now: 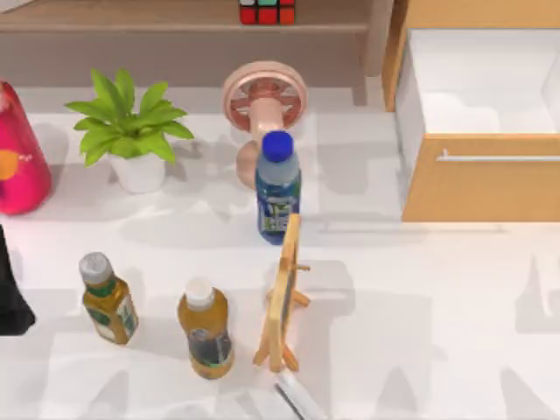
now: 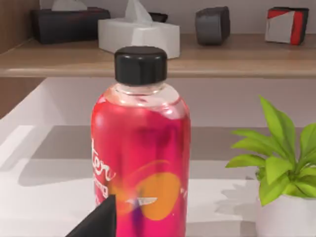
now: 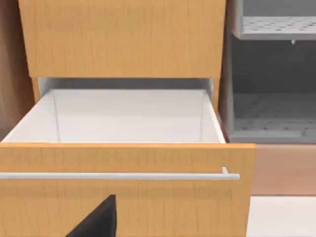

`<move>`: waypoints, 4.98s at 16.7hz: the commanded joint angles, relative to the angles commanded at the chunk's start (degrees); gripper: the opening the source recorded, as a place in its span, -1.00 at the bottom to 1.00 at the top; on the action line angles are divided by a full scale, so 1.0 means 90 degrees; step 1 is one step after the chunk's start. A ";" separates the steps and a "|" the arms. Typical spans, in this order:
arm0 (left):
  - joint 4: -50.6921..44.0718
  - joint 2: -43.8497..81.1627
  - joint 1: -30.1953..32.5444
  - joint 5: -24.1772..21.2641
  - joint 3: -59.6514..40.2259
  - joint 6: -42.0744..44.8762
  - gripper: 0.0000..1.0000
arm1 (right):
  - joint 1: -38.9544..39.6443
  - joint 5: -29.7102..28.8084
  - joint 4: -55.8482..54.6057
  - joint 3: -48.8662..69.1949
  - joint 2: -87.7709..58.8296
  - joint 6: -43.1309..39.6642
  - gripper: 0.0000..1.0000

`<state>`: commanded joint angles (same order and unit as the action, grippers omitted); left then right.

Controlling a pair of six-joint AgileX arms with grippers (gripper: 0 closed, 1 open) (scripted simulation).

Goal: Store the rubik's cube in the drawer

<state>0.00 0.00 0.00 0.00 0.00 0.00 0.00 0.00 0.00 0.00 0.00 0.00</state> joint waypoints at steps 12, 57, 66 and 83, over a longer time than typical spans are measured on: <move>0.0000 0.0000 0.0000 0.0000 0.0000 0.0000 1.00 | 0.1256 -0.1431 -0.1276 0.2643 -0.3599 -0.0019 1.00; 0.0000 0.0000 0.0000 0.0000 0.0000 0.0000 1.00 | 0.4389 -0.4635 -0.3975 1.1943 -1.5970 0.0078 0.55; 0.0000 0.0000 0.0000 0.0000 0.0000 0.0000 1.00 | 0.4389 -0.4635 -0.3975 1.1943 -1.5970 0.0078 -0.81; 0.0000 0.0000 0.0000 0.0000 0.0000 0.0000 1.00 | 0.4543 -0.4762 -0.3935 1.1439 -1.5427 0.0097 -1.00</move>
<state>0.00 0.00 0.00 0.00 0.00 0.00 40.89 -42.86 -35.42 102.95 -138.84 0.87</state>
